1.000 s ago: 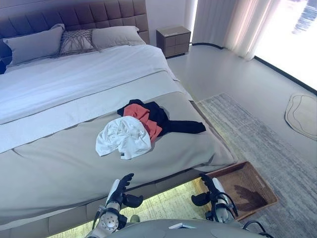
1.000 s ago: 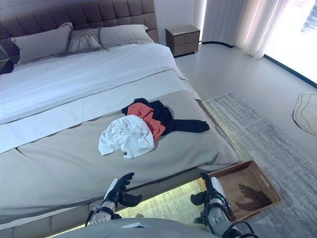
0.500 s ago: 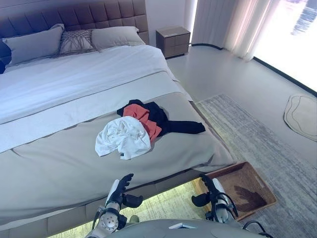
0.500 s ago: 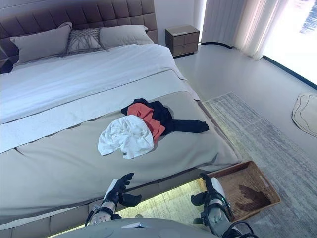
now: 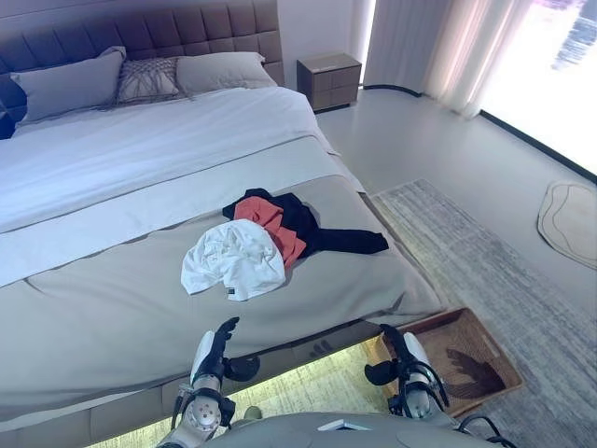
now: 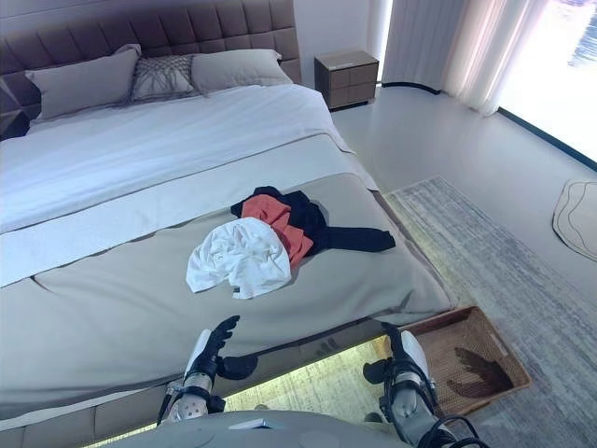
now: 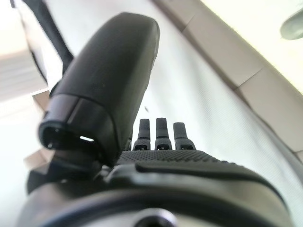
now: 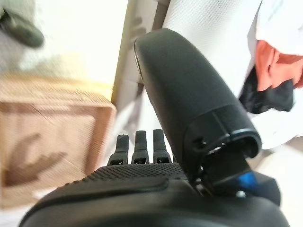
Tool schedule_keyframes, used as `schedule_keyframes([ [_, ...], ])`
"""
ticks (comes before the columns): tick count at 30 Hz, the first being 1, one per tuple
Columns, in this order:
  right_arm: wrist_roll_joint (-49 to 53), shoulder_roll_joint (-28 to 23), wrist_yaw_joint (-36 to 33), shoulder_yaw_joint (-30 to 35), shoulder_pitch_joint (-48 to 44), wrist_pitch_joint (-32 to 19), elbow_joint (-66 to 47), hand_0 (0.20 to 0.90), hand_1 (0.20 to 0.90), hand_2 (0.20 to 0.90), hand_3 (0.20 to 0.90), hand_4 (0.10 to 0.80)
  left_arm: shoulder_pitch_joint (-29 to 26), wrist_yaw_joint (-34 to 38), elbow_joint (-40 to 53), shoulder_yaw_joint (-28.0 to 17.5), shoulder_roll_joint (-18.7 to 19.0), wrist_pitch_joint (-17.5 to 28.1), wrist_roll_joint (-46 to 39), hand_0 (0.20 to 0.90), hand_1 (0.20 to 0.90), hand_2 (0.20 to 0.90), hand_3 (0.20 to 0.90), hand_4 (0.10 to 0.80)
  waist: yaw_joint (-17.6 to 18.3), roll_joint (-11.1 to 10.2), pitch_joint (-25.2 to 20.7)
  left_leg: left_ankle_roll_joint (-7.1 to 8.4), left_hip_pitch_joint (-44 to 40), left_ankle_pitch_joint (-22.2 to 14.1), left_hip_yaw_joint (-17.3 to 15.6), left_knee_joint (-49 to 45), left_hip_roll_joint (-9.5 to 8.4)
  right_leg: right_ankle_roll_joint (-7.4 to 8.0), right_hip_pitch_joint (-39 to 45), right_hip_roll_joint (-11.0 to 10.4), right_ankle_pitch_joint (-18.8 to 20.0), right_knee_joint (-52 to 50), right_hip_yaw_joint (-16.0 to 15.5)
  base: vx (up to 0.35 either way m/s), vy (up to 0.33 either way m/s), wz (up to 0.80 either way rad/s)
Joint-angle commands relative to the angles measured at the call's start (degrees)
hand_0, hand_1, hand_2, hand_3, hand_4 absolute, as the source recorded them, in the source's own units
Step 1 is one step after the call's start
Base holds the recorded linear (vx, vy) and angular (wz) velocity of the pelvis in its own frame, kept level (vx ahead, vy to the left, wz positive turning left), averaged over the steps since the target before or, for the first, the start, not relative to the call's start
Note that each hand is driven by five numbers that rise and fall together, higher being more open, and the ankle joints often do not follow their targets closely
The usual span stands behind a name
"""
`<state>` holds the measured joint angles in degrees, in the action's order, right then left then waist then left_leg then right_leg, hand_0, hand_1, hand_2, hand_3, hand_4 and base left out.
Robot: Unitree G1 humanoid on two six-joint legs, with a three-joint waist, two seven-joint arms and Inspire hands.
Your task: Pick up the clothes from the bed and place them into the basket
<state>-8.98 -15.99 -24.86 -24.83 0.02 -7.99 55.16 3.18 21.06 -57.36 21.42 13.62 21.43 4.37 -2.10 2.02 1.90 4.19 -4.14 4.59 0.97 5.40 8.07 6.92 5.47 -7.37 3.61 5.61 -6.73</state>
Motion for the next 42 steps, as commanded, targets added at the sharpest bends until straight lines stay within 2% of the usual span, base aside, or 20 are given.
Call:
schedule_keyframes([
  [1,-6.0,-2.7,-5.6,-2.6,-9.7,1.4,-9.1,0.9,0.9,0.9,0.9,0.8,-6.6,1.6,5.1,-3.1,4.6,4.5,-2.1,0.9,0.9,0.9,0.9,0.8,-2.3,-3.1,3.4,-1.32,-2.7,-4.3,0.8,-0.4,-0.44,-0.95,3.0,-3.1,-1.8,-1.6,-0.6,0.068,0.023,0.09],
  [7,-13.1,-6.2,-8.9,-5.6,-19.5,6.3,-15.4,0.9,0.9,0.9,0.9,0.8,-4.6,-0.9,9.9,-2.7,6.4,4.6,-4.0,0.9,0.9,0.9,0.9,0.8,-6.4,-3.3,5.5,-1.46,-0.1,-3.1,4.4,-0.4,-1.09,-1.78,0.6,-3.6,-3.8,-5.9,-2.4,0.051,0.033,0.21],
  [11,-13.8,-8.9,-6.3,-9.0,-34.6,11.4,-12.4,0.9,0.9,0.9,0.9,0.8,-8.1,-1.6,12.0,-0.2,7.2,3.8,-5.8,0.9,0.9,0.9,0.9,0.8,-9.4,-2.9,9.2,-1.25,4.5,-1.7,7.1,-1.6,-1.74,-2.19,-3.3,-4.7,-3.9,-8.7,-4.1,-0.162,0.044,0.35],
  [13,-10.9,-9.9,-5.6,-11.7,-45.7,14.0,-7.3,0.9,0.9,0.9,0.9,0.8,-11.2,-1.8,12.9,2.1,7.1,3.6,-5.9,0.9,0.9,0.9,0.9,0.8,-12.0,-2.0,12.6,-1.44,7.5,-1.2,9.5,-2.7,-2.73,-2.28,-5.1,-5.9,-4.1,-10.2,-6.1,-0.2,0.056,0.46],
  [15,-10.3,-10.0,-4.9,-12.2,-48.6,14.5,-6.1,0.9,0.9,0.9,0.9,0.8,-11.6,-1.7,13.1,2.6,7.0,3.9,-6.4,0.9,0.9,0.9,0.9,0.8,-12.8,-1.8,13.6,-1.42,8.7,-1.1,10.2,-3.6,-3.2,-2.35,-5.7,-6.5,-4.3,-11.2,-7.0,-0.072,0.054,0.49],
  [18,-11.8,-10.9,-2.9,-13.3,-54.8,16.0,-5.1,0.9,0.9,0.9,0.9,0.8,-11.7,-2.1,14.6,2.5,7.4,5.0,-8.0,0.9,0.9,0.9,0.9,0.8,-14.9,-0.6,16.6,-1.25,12.3,-1.7,11.8,-7.8,-4.79,-2.72,-7.9,-8.2,-5.1,-14.6,-8.4,-0.075,0.093,0.31],
  [24,-14.8,-11.5,-0.4,-15.2,-62.8,18.7,-1.8,0.9,0.9,0.9,0.9,0.8,-11.1,-1.4,21.5,1.7,9.0,7.1,-10.0,0.9,0.9,0.9,0.9,0.8,-18.9,0.3,23.2,-1.32,20.4,-3.8,14.6,-17.9,-7.86,-3.01,-13.5,-11.0,-7.4,-23.5,-9.5,-0.069,0.061,0.27],
  [27,-16.3,-12.4,-0.7,-16.7,-66.6,20.6,0.4,0.9,0.9,0.9,0.9,0.8,-11.6,-1.8,26.3,1.8,11.2,7.6,-12.1,0.9,0.9,0.9,0.9,0.8,-20.5,0.8,26.1,-2.08,24.2,-4.7,15.5,-21.9,-9.75,-2.9,-17.5,-12.0,-8.7,-29.1,-9.8,-0.068,-0.02,0.18],
  [28,-16.4,-13.0,-0.7,-17.2,-68.5,21.4,1.5,0.9,0.9,0.9,0.9,0.8,-11.1,-1.9,28.1,1.5,12.1,8.7,-13.0,0.9,0.9,0.9,0.9,0.8,-21.5,1.0,27.5,-2.47,25.6,-6.4,15.9,-24.4,-10.61,-2.66,-18.9,-12.3,-10.8,-32.4,-9.3,0.001,-0.051,0.26],
  [32,-16.6,-13.8,0.4,-18.8,-72.5,22.9,4.9,0.9,0.9,0.9,0.9,0.8,-10.4,-1.8,33.1,1.1,14.3,9.8,-14.6,0.9,0.9,0.9,0.9,0.8,-23.1,1.7,27.9,-3.55,32.0,-7.3,17.0,-29.1,-12.8,-2.58,-25.3,-13.1,-12.2,-38.6,-9.0,-0.011,-0.005,0.25],
  [42,-16.9,-15.4,2.1,-21.7,-76.1,28.1,8.8,0.9,0.9,0.9,0.9,0.8,-9.4,-1.3,42.3,-1.6,16.9,12.0,-19.7,0.9,0.9,0.9,0.9,0.8,-24.6,3.1,27.9,-5.15,42.7,-10.2,16.8,-39.5,-15.78,-3.33,-35.2,-13.2,-14.6,-49.2,-8.4,-0.003,0.004,0.05],
])
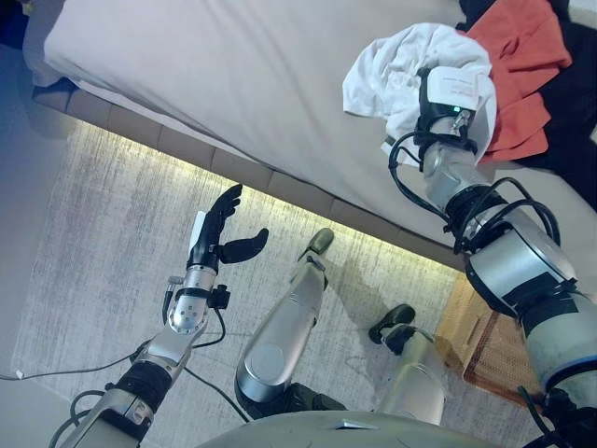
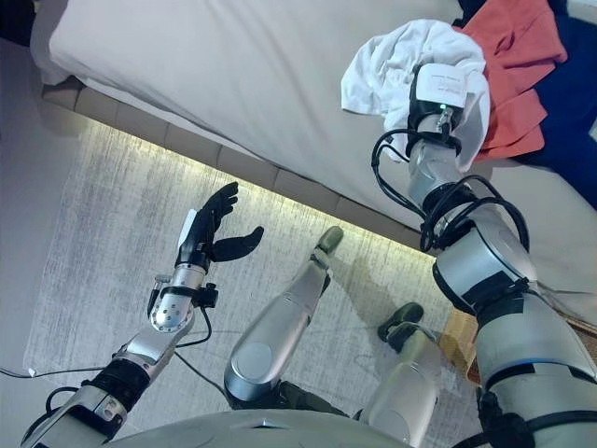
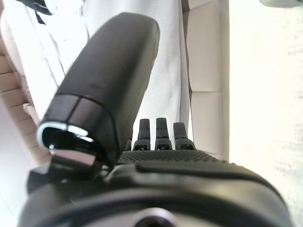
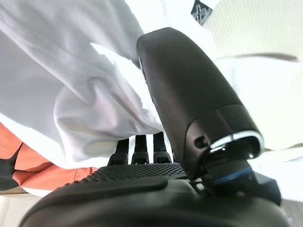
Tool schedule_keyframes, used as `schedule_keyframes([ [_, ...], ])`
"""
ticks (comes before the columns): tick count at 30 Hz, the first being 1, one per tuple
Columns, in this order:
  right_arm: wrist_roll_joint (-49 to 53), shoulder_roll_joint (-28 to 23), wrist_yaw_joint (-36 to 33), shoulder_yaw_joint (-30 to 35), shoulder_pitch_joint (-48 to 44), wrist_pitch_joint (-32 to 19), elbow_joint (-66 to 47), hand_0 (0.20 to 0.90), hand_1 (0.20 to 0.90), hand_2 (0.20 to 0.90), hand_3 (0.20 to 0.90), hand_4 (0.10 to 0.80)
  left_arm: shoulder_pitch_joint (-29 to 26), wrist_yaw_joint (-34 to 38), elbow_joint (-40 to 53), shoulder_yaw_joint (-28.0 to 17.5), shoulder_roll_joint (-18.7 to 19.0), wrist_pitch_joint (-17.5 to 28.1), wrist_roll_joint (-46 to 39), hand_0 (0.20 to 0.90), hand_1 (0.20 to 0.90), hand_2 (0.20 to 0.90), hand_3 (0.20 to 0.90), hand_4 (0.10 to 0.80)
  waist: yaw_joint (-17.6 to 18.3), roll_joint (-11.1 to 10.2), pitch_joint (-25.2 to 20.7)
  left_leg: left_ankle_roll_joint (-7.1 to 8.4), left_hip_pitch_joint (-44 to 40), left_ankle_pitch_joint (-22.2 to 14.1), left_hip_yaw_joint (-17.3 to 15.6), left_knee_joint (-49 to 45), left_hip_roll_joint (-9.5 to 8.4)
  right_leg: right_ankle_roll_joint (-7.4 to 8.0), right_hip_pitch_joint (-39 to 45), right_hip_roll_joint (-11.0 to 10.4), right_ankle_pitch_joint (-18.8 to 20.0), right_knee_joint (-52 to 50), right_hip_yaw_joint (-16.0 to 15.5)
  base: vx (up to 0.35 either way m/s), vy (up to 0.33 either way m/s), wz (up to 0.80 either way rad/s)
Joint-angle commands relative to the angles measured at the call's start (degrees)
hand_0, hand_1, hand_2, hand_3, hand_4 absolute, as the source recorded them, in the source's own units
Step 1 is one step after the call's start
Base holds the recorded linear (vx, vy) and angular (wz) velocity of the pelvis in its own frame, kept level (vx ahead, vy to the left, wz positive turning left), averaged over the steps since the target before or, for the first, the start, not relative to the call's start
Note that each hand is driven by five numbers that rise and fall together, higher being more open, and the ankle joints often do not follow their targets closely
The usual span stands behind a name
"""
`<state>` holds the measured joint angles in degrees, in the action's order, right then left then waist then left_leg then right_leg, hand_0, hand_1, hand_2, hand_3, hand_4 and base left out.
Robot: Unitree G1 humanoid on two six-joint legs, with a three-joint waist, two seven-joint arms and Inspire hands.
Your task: Pick up the clothes from the bed and place them into the basket
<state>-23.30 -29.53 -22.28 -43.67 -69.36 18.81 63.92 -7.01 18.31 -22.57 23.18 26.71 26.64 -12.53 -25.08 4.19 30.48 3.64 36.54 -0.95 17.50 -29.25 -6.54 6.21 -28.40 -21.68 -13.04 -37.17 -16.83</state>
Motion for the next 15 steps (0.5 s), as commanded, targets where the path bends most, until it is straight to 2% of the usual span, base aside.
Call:
schedule_keyframes([
  [1,-2.6,-2.0,-0.3,-3.1,-7.0,1.4,0.4,0.9,0.9,0.9,0.9,0.8,1.0,1.3,8.1,-3.6,4.0,6.9,-3.0,0.9,0.9,0.9,0.9,0.8,-1.7,1.0,-0.7,-4.76,2.7,-5.0,0.2,-5.6,-1.33,-2.68,-1.9,1.1,1.8,-7.0,1.7,0.0,0.0,0.0],
  [4,-2.4,-2.9,1.8,-4.3,-7.9,3.5,1.5,0.9,0.9,0.9,0.9,0.8,1.9,1.4,10.6,-4.2,4.7,7.5,-3.5,0.9,0.9,0.9,0.9,0.8,-2.0,1.4,-0.7,-5.11,5.1,-5.9,-0.1,-8.7,-1.92,-3.04,-4.4,1.4,0.8,-9.9,1.9,0.0,0.0,0.0],
  [5,-1.6,-3.0,1.6,-4.4,-7.9,3.6,1.7,0.735,0.735,0.735,0.708,0.608,2.1,1.6,11.3,-4.4,4.8,7.2,-3.6,0.9,0.9,0.9,0.9,0.8,-2.0,1.3,-0.7,-5.3,5.6,-6.1,-0.1,-9.4,-2.01,-3.12,-4.9,1.7,0.5,-10.4,2.0,0.0,0.0,0.0],
  [6,-1.3,-3.1,1.4,-4.5,-7.9,3.6,1.7,0.735,0.735,0.735,0.708,0.608,2.2,1.5,11.6,-4.5,4.8,7.1,-3.7,0.9,0.9,0.9,0.9,0.8,-2.0,1.3,-0.7,-5.37,5.8,-6.2,-0.1,-9.6,-2.02,-3.15,-5.0,1.7,0.4,-10.6,2.0,0.004,-0.02,0.08],
  [8,-0.9,-3.1,-0.5,-3.5,-7.7,2.6,2.0,0.3,0.3,0.3,0.2,0.1,2.6,1.0,11.9,-4.8,4.9,6.8,-4.3,0.9,0.9,0.9,0.9,0.8,-1.9,1.1,-0.7,-5.49,6.5,-6.7,-0.1,-11.0,-2.08,-3.31,-6.0,2.3,0.1,-11.6,2.2,0.002,-0.01,0.02],
  [15,1.0,-2.8,-6.4,-1.9,-7.0,1.4,0.5,0.3,0.3,0.3,0.2,0.1,2.0,1.9,11.6,-3.8,4.7,6.4,-3.6,0.9,0.9,0.9,0.9,0.8,-1.0,0.3,-0.7,-5.77,4.3,-6.9,-0.9,-9.6,-0.95,-3.46,-3.9,3.2,0.6,-9.0,2.1,0.002,-0.018,-0.09],
])
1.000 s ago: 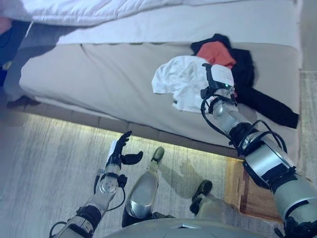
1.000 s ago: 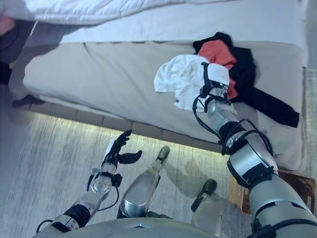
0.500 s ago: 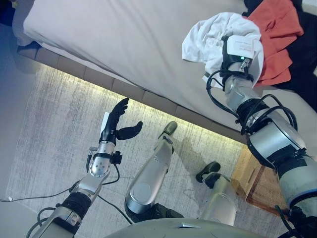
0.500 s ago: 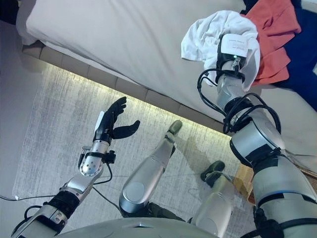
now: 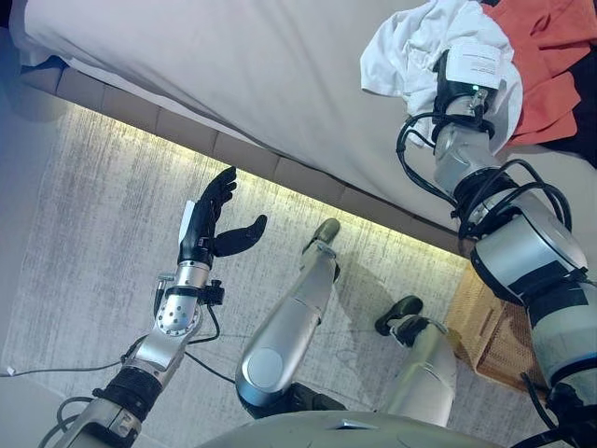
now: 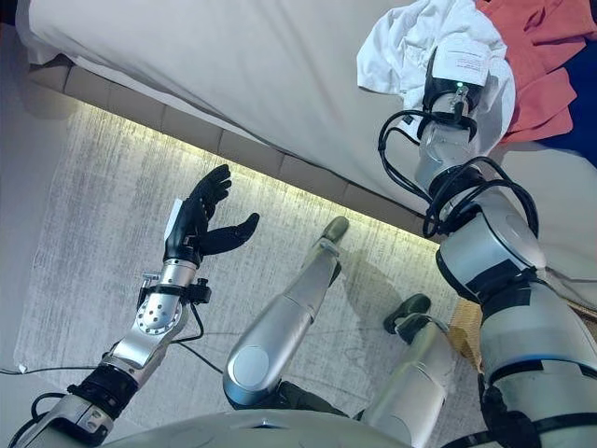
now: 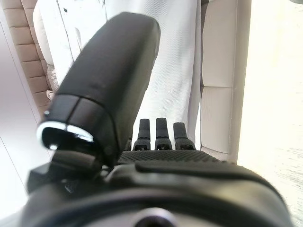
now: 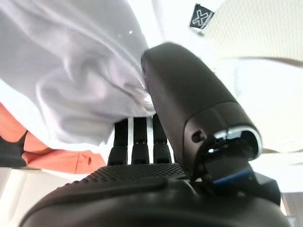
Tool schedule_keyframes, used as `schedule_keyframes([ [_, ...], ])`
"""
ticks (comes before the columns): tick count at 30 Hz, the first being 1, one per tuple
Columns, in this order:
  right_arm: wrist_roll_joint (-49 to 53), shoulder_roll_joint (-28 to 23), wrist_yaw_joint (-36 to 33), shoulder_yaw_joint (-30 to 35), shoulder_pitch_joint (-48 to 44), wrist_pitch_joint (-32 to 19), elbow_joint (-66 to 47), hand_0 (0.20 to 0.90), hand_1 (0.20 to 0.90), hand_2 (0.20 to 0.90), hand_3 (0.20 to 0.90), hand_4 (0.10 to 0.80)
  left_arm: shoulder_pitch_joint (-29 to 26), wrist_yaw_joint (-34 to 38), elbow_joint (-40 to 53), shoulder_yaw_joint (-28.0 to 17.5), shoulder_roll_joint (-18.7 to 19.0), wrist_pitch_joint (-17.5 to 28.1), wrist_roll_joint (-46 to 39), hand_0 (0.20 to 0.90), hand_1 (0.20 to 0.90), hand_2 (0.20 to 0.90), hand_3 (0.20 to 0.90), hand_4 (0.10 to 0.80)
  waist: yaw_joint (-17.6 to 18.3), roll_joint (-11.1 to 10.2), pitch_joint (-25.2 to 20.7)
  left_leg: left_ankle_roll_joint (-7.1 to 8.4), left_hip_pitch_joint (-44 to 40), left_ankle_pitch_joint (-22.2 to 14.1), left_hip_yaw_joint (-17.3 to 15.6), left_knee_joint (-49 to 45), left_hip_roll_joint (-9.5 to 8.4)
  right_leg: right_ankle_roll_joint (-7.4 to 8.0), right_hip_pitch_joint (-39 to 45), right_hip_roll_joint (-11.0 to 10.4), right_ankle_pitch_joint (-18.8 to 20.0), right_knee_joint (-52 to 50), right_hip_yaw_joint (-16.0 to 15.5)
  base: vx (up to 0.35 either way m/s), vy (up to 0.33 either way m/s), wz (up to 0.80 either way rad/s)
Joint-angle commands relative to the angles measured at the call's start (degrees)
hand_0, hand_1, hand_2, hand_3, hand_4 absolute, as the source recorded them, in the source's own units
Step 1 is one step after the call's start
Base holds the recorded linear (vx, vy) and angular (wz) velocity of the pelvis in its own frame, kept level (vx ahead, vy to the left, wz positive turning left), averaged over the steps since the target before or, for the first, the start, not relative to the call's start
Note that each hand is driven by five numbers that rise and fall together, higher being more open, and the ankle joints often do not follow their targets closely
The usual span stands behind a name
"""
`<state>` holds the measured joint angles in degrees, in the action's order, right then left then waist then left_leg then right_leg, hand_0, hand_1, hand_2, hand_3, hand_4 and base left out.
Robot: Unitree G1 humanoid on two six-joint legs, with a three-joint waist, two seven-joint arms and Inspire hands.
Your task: Pick up the clothes from the bed and place them into the basket
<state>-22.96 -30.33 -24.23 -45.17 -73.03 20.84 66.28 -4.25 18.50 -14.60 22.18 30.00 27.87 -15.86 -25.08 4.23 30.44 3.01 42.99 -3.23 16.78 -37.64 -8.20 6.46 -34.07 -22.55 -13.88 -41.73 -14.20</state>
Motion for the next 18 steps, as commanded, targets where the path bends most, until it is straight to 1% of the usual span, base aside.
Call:
schedule_keyframes([
  [1,1.0,-2.2,-4.9,-0.3,-3.3,-1.1,-2.1,0.3,0.3,0.3,0.2,0.1,-0.9,1.7,3.3,-2.7,1.5,5.0,-0.3,0.9,0.9,0.9,0.9,0.8,-0.7,0.2,-0.6,-5.08,-3.1,-4.5,-0.4,-0.6,0.97,-3.65,2.7,4.1,1.7,-3.7,-0.6,-0.007,-0.009,-0.05],
  [7,1.5,-2.9,-8.0,0.0,-3.6,-2.9,-4.1,0.3,0.3,0.3,0.2,0.1,-2.2,0.9,1.2,-1.9,1.3,4.4,-1.0,0.9,0.9,0.9,0.9,0.8,0.3,-0.4,-0.6,-4.88,-8.0,-4.2,-1.5,2.5,2.12,-3.15,7.5,3.7,3.3,0.5,-0.3,-0.01,0.001,-0.08],
  [9,1.3,-3.2,-9.7,0.2,-3.8,-3.6,-5.5,0.3,0.3,0.3,0.2,0.1,-2.7,-0.7,0.0,-1.8,0.8,3.4,-3.7,0.9,0.9,0.9,0.9,0.8,0.8,-0.9,-0.6,-4.6,-10.7,-4.1,-2.2,4.0,2.78,-2.8,10.3,3.5,4.1,2.8,-0.2,-0.015,0.0,-0.17],
  [14,3.6,-4.6,-13.0,2.3,-2.8,-4.4,-10.7,0.3,0.3,0.3,0.2,0.1,-3.9,-0.6,-1.2,-2.2,0.5,1.5,-3.0,0.9,0.9,0.9,0.9,0.8,2.2,-2.3,-0.7,-4.29,-17.2,-4.2,-3.3,7.6,4.07,-2.01,16.4,3.2,6.0,8.2,0.0,-0.01,-0.009,-0.13],
  [16,4.6,-5.3,-14.2,3.2,-1.9,-4.9,-12.7,0.3,0.3,0.3,0.2,0.1,-4.3,-0.6,-1.6,-2.2,0.5,0.6,-2.8,0.9,0.9,0.9,0.9,0.8,2.9,-3.0,-1.8,-4.07,-19.6,-4.0,-3.8,9.7,4.85,-1.68,19.0,3.6,7.0,11.6,0.1,-0.015,0.004,-0.16],
  [17,5.2,-5.9,-14.7,3.5,-1.6,-4.9,-13.7,0.3,0.3,0.3,0.2,0.1,-4.5,-0.6,-2.2,-2.0,0.3,0.6,-2.8,0.9,0.9,0.9,0.9,0.8,3.4,-3.3,-2.8,-4.01,-20.1,-2.3,-4.0,11.4,5.09,-1.9,19.6,3.6,8.7,13.8,-0.3,-0.041,0.033,-0.18],
  [18,5.6,-6.2,-15.1,3.8,-1.4,-5.0,-14.4,0.3,0.3,0.3,0.2,0.1,-4.5,-0.7,-2.3,-2.1,0.2,0.3,-2.8,0.9,0.9,0.9,0.9,0.8,3.8,-3.4,-3.4,-3.88,-20.9,-2.2,-4.3,12.2,5.44,-1.85,20.5,3.7,9.0,14.8,-0.3,-0.043,0.039,-0.24],
])
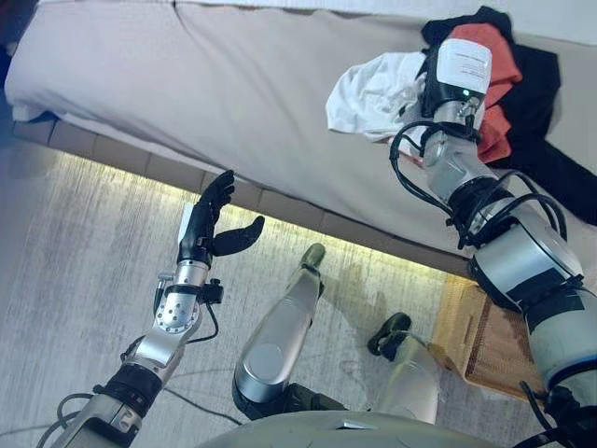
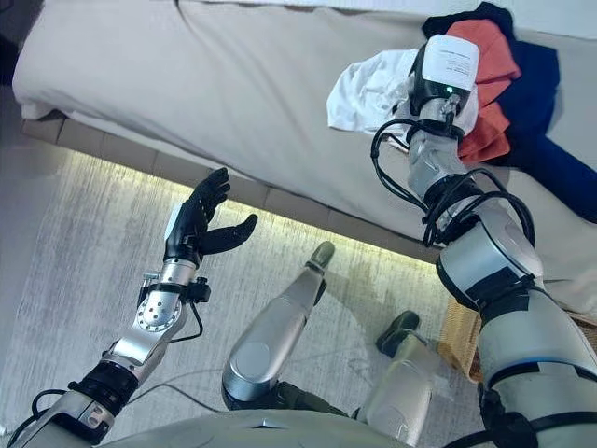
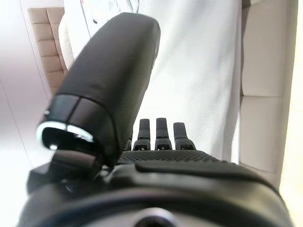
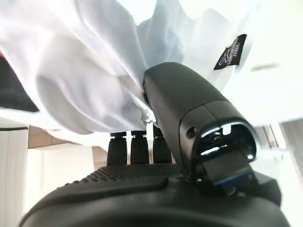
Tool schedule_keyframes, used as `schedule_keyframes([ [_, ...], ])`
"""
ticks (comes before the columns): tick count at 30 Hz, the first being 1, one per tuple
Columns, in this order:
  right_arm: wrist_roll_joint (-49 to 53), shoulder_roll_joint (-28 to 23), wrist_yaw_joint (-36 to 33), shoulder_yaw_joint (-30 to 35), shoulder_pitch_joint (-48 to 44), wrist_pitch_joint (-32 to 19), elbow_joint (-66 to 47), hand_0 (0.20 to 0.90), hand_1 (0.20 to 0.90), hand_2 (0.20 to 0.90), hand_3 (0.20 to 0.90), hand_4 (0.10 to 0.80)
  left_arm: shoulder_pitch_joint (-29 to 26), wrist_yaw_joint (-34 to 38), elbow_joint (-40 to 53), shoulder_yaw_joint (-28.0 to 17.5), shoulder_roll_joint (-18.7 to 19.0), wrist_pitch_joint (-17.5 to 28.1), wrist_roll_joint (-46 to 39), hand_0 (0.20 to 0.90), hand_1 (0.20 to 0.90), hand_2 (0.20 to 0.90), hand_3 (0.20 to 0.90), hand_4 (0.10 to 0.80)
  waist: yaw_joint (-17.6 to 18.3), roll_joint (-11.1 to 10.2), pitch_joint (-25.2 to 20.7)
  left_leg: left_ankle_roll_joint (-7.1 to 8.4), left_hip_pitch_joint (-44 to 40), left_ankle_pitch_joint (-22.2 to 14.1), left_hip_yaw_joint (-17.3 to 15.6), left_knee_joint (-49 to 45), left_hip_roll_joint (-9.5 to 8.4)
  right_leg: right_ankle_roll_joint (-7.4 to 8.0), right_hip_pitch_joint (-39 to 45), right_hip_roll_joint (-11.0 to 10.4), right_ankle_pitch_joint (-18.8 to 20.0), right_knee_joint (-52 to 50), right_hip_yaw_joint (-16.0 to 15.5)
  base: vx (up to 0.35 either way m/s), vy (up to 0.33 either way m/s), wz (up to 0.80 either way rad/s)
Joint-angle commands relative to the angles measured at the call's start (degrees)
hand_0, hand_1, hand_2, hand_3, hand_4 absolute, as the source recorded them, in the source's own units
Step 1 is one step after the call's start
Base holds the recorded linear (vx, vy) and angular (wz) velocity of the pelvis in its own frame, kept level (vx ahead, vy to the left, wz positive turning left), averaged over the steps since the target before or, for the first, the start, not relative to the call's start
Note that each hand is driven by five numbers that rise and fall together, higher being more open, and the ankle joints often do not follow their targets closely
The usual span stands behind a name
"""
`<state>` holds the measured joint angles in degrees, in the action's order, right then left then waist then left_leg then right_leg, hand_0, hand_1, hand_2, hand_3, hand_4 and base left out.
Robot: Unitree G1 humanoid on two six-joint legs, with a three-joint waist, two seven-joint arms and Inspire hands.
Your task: Pick up the clothes from the bed and place them into the basket
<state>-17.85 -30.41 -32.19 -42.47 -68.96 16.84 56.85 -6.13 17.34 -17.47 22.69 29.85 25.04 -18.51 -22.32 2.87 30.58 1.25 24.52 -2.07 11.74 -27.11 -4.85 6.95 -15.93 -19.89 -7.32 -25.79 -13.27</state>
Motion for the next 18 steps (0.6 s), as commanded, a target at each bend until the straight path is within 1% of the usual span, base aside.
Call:
schedule_keyframes([
  [1,1.1,-6.4,-7.7,1.3,-5.3,-1.1,-5.5,0.3,0.3,0.3,0.2,0.1,-2.7,0.4,0.6,-2.7,0.3,2.8,-0.2,0.9,0.9,0.9,0.9,0.8,1.3,-2.2,-3.9,-2.0,-3.0,-3.2,0.6,2.2,2.34,-2.32,2.9,1.1,2.7,-0.4,-1.2,0.033,0.008,-0.26],
  [4,3.4,-8.9,-11.6,3.2,-3.8,-1.7,-10.3,0.3,0.3,0.3,0.2,0.1,-2.5,0.3,0.2,-2.8,-0.1,1.2,-0.4,0.9,0.9,0.9,0.9,0.8,3.1,-3.1,-6.9,-1.23,-7.4,-2.7,-0.8,6.3,4.01,-2.23,7.6,2.0,4.0,5.6,-0.8,0.053,0.02,-0.17],
  [5,3.8,-10.3,-13.4,4.7,-3.1,-2.4,-12.5,0.3,0.3,0.3,0.2,0.1,-2.2,0.1,-0.3,-2.7,-0.5,0.9,0.0,0.9,0.9,0.9,0.9,0.8,4.1,-3.5,-8.6,-0.9,-9.7,-2.5,-1.5,8.3,4.73,-2.14,9.8,2.4,4.8,8.7,-0.3,0.055,0.019,-0.25],
  [7,3.6,-12.2,-13.2,6.4,-2.3,-3.2,-15.1,0.3,0.3,0.3,0.2,0.1,-1.9,0.1,-0.7,-2.4,-1.0,-0.2,0.2,0.9,0.9,0.9,0.9,0.8,5.5,-4.1,-11.1,-0.72,-12.6,-2.1,-2.6,11.1,5.43,-1.79,12.5,3.0,5.8,12.2,0.1,0.085,0.032,-0.16],
  [9,4.2,-14.3,-12.6,7.4,-1.8,-4.1,-17.4,0.3,0.3,0.3,0.2,0.1,-1.3,0.0,-1.5,-2.3,-1.2,-1.1,0.2,0.9,0.9,0.9,0.9,0.8,7.1,-4.8,-13.7,-0.54,-15.6,-1.8,-3.8,13.8,6.21,-1.42,14.6,3.7,6.8,15.2,1.2,0.107,0.042,-0.24],
  [11,3.8,-15.9,-12.1,8.2,-1.5,-4.3,-18.8,0.3,0.3,0.3,0.2,0.1,-1.0,-0.2,-2.4,-2.0,-1.4,-1.3,0.2,0.9,0.9,0.9,0.9,0.8,8.2,-5.2,-15.6,-0.35,-17.6,-1.4,-4.8,15.6,6.85,-1.12,15.6,4.1,7.3,16.6,1.9,0.099,0.035,-0.32],
  [13,4.6,-18.6,-10.8,9.2,-0.8,-5.0,-19.9,0.3,0.3,0.3,0.2,0.1,-0.1,-0.5,-3.5,-1.8,-1.6,-2.1,-0.1,0.9,0.9,0.9,0.9,0.8,9.9,-5.8,-18.7,-0.09,-20.8,-0.8,-6.5,19.0,7.91,-0.66,17.1,4.9,8.5,19.4,3.1,0.119,0.024,-0.33],
  [18,5.0,-24.3,-9.2,11.4,0.1,-7.6,-20.9,0.3,0.3,0.3,0.2,0.1,1.1,-1.0,-6.3,-1.6,-2.0,-1.5,-0.5,0.9,0.9,0.9,0.9,0.8,13.2,-6.5,-23.0,0.98,-26.2,1.1,-9.5,26.1,10.25,0.29,19.1,6.8,10.8,25.0,5.4,0.048,-0.003,-0.35],
])
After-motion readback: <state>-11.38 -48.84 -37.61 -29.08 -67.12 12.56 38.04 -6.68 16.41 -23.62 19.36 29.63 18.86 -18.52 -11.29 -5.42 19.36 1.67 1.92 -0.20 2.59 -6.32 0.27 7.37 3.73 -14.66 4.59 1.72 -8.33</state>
